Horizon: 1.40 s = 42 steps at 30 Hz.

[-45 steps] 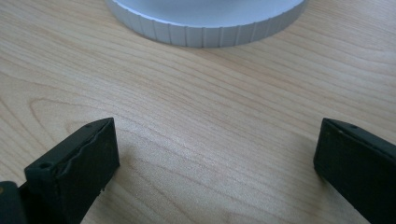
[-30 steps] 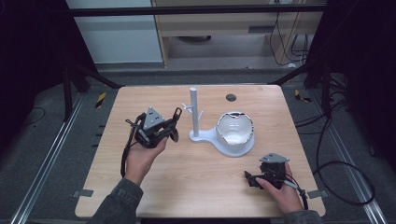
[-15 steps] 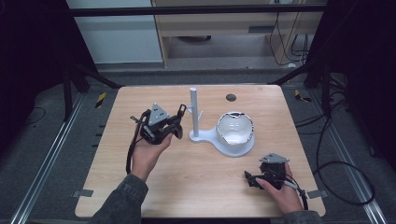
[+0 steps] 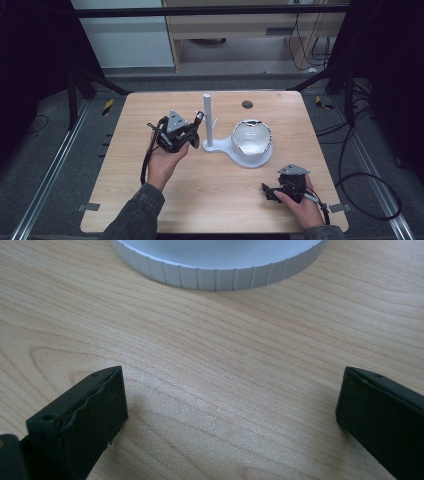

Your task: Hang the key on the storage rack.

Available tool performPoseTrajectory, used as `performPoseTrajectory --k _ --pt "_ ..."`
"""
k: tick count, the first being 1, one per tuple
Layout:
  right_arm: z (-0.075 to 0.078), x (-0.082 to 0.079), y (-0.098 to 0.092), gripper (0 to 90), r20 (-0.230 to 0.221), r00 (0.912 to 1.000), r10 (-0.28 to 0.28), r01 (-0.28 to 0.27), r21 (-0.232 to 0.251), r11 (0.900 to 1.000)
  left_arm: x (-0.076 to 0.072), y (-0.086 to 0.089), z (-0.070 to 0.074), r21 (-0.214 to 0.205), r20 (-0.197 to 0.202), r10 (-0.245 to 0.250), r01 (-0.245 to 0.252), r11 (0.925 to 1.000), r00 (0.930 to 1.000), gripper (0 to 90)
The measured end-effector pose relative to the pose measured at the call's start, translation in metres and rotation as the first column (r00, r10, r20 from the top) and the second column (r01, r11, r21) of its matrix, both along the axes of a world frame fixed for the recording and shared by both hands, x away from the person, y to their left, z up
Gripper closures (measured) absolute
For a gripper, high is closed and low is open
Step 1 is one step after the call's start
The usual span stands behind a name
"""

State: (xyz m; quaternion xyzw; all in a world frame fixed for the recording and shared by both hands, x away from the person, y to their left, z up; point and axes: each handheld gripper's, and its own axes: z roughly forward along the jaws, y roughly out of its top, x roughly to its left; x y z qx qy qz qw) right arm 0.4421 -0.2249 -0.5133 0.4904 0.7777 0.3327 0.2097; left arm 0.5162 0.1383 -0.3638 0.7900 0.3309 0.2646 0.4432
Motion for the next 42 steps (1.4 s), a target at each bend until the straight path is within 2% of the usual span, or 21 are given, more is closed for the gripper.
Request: performPoseTrajectory --k 12,18,26,30,38,42 --pt "0.000 0.000 0.000 0.4 0.001 1.0000 0.001 -0.001 -0.001 1.0000 0.008 -0.003 -0.007 -0.014 -0.017 0.013 -0.013 0.9998 0.9998 80.4" --pt "0.000 0.000 0.000 0.4 0.002 1.0000 0.001 -0.001 -0.003 1.0000 0.010 -0.005 -0.010 -0.029 -0.016 0.022 -0.022 0.9993 0.9996 80.4" --pt "0.000 0.000 0.000 0.4 0.003 1.0000 0.004 -0.004 -0.004 1.0000 0.011 -0.013 -0.017 -0.015 -0.013 0.019 -0.019 0.9997 0.9997 80.3" --pt "0.000 0.000 0.000 0.4 0.003 1.0000 0.004 -0.004 -0.004 1.0000 0.014 -0.013 -0.021 -0.036 -0.016 0.024 -0.024 0.9991 0.9996 80.4" --pt "0.000 -0.001 0.000 0.4 0.003 1.0000 0.003 -0.003 -0.004 1.0000 0.011 -0.014 -0.022 -0.034 0.003 0.032 -0.032 0.9989 0.9995 80.3" --pt "0.000 -0.001 0.000 0.4 0.003 1.0000 0.003 -0.003 -0.004 1.0000 0.012 -0.014 -0.024 -0.048 -0.003 0.032 -0.032 0.9983 0.9995 80.3"
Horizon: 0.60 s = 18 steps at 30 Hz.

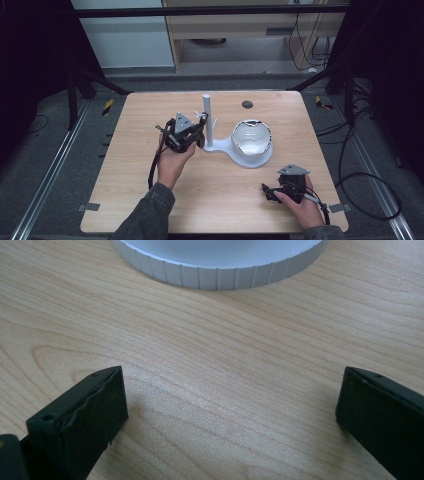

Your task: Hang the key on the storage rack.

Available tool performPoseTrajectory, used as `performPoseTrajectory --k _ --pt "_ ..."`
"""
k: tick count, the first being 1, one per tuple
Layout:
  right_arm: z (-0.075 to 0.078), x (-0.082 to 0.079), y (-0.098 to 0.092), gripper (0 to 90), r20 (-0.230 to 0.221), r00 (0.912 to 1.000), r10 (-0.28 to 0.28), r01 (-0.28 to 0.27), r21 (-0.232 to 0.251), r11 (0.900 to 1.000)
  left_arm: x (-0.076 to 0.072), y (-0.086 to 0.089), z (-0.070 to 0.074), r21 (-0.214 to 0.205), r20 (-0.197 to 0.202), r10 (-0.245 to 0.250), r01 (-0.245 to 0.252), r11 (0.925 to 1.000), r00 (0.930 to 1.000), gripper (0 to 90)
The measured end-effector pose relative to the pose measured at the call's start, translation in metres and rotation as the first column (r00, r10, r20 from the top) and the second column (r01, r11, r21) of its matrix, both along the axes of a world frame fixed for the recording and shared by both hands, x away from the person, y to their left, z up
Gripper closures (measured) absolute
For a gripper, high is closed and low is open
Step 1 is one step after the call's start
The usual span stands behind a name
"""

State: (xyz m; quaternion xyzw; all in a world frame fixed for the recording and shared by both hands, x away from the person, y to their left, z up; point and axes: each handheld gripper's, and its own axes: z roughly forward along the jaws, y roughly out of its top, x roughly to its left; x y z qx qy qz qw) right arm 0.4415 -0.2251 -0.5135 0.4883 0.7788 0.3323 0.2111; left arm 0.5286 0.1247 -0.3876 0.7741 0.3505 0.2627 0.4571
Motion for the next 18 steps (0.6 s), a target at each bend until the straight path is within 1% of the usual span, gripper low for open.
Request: performPoseTrajectory --k 2,5,11,18 --pt "0.0001 0.0000 -0.0001 0.4 0.000 1.0000 0.001 -0.001 0.000 1.0000 0.0007 -0.0010 -0.0020 -0.007 0.004 0.001 -0.001 1.0000 1.0000 80.3" --pt "0.0001 0.0000 -0.0001 0.4 0.000 1.0000 0.001 -0.001 0.000 1.0000 0.0021 -0.0029 -0.0037 -0.006 0.009 0.005 -0.005 1.0000 0.9999 80.2" --pt "0.0000 -0.0002 -0.0001 0.4 0.001 1.0000 0.002 -0.002 -0.001 1.0000 0.0028 -0.0056 -0.0075 -0.035 0.012 0.009 -0.009 0.9993 0.9999 80.2" --pt "0.0000 -0.0002 -0.0001 0.4 0.001 1.0000 0.002 -0.002 -0.001 1.0000 0.0033 -0.0064 -0.0093 -0.046 0.017 0.015 -0.014 0.9988 0.9997 80.0"
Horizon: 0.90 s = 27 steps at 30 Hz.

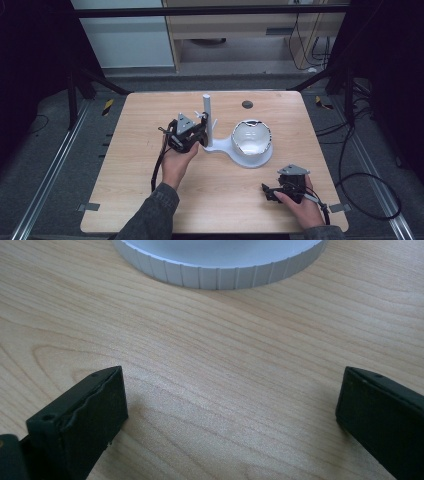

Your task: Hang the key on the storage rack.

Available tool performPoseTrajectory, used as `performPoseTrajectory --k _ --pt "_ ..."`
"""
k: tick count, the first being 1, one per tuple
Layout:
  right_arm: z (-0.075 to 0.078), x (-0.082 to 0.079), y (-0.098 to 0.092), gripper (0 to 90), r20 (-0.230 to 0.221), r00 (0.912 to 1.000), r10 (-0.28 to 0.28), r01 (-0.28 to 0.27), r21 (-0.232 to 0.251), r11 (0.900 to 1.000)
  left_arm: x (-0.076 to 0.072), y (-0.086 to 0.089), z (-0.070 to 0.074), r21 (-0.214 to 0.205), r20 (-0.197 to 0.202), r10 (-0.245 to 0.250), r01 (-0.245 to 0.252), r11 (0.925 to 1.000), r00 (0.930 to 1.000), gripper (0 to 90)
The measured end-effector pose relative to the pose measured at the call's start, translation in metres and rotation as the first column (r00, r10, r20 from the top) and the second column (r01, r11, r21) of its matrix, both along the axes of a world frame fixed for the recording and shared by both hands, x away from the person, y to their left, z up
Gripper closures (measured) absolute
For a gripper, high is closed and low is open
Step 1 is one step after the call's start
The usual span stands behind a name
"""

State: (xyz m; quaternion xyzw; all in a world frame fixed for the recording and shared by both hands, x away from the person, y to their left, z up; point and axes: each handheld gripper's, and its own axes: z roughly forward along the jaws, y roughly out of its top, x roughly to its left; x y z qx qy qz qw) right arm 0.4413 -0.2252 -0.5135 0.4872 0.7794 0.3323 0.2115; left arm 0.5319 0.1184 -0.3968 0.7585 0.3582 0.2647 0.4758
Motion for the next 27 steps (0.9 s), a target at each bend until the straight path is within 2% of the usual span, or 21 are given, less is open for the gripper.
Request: performPoseTrajectory --k 18,27 --pt "0.0000 -0.0001 -0.0001 0.4 0.000 1.0000 0.002 -0.002 0.000 1.0000 0.0018 -0.0011 -0.0024 0.013 -0.005 -0.015 0.015 0.9998 0.9999 78.3" --pt "0.0000 -0.0002 0.0000 0.4 -0.001 1.0000 0.002 -0.002 0.002 1.0000 -0.0014 0.0039 -0.0011 0.015 -0.003 -0.007 0.007 0.9999 1.0000 75.6"
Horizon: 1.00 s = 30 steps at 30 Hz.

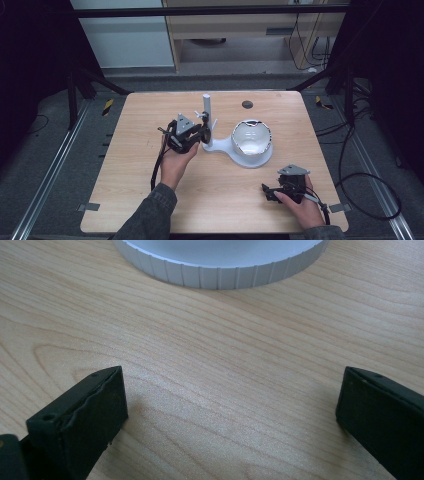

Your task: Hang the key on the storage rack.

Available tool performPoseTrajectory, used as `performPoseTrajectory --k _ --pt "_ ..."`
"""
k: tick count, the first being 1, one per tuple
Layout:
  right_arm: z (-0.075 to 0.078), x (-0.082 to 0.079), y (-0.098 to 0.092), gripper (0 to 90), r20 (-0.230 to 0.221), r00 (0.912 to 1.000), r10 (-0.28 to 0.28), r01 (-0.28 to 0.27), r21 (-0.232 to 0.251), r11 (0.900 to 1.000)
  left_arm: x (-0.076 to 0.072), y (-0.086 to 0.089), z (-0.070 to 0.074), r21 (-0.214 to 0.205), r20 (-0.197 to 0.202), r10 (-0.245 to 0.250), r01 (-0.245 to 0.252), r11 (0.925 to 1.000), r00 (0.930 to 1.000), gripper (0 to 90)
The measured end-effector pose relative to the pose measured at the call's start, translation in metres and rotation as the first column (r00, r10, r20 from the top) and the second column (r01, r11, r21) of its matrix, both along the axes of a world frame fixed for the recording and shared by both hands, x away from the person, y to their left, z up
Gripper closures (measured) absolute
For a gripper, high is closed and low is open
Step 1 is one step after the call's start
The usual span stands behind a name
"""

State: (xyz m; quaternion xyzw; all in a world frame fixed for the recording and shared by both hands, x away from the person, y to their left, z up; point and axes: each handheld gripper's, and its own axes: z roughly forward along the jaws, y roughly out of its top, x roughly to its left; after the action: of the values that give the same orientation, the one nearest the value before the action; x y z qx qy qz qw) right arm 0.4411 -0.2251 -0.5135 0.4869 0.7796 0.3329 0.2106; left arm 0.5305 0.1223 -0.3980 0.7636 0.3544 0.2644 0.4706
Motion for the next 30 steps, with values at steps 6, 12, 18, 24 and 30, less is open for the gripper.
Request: performPoseTrajectory --k 6,12,18,24,30 --pt "0.000 0.000 0.000 0.4 0.000 1.0000 0.000 0.000 -0.001 1.0000 -0.006 0.003 -0.002 -0.001 -0.010 -0.001 0.001 1.0000 1.0000 69.8" --pt "0.000 0.000 0.000 0.4 0.000 1.0000 0.001 -0.001 0.001 1.0000 -0.011 0.008 0.002 -0.004 -0.015 -0.003 0.003 1.0000 0.9999 68.6" --pt "0.000 -0.001 0.000 0.4 0.000 1.0000 0.002 -0.002 0.001 1.0000 -0.018 0.012 0.006 0.005 -0.010 -0.026 0.026 0.9996 0.9996 63.6" --pt "0.000 -0.001 0.000 0.4 -0.004 1.0000 -0.002 0.002 0.004 1.0000 -0.022 0.012 0.008 0.016 -0.019 -0.055 0.055 0.9984 0.9983 58.2" --pt "0.000 -0.001 0.000 0.4 0.000 1.0000 0.002 -0.002 0.000 1.0000 -0.031 0.007 0.006 0.028 -0.019 -0.076 0.076 0.9967 0.9970 50.5"
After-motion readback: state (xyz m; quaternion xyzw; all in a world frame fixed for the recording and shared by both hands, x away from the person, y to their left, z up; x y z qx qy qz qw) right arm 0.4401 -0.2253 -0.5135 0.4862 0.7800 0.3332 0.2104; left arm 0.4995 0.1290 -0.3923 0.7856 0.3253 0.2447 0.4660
